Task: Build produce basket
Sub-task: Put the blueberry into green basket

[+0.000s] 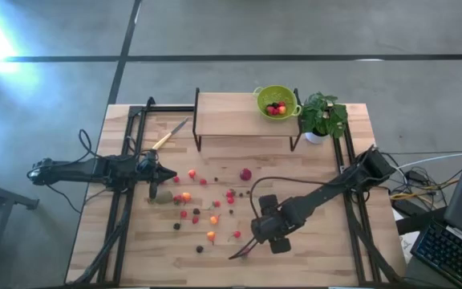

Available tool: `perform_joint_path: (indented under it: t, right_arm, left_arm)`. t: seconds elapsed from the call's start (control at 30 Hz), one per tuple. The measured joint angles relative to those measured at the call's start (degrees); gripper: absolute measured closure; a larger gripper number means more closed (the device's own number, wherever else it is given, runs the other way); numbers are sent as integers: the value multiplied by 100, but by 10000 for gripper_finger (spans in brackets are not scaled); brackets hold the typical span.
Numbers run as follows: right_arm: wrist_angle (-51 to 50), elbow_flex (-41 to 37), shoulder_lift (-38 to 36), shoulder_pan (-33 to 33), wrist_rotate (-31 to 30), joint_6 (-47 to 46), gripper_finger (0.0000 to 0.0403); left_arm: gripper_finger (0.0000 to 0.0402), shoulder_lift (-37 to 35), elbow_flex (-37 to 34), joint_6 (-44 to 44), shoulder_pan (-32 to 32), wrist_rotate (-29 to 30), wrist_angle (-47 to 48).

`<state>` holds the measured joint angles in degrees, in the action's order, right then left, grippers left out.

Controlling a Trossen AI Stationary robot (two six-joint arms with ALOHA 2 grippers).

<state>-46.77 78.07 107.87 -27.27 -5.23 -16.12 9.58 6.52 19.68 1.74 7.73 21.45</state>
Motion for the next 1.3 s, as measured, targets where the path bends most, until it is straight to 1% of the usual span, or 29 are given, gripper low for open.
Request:
perform_joint_path:
  t: [0.2,0.5,0.93,1.1,1.3]
  right_arm:
    - [334,-323,13,4,-223,-46,155]
    - [732,-775,15,2,-223,-190,185]
    - [1567,-1455,-12,2,-72,-378,213]
    - [1650,-1515,-15,2,-61,-485,239]
    - [1611,-1441,-1,0,-1,-439,293]
  left_arm:
    - [380,2,0,2,0,2,1]
    - [381,0,0,1,2,2,0]
    - [381,0,0,0,1,2,2]
    - [381,0,0,2,0,2,0]
    - [381,0,0,1,1,2,1]
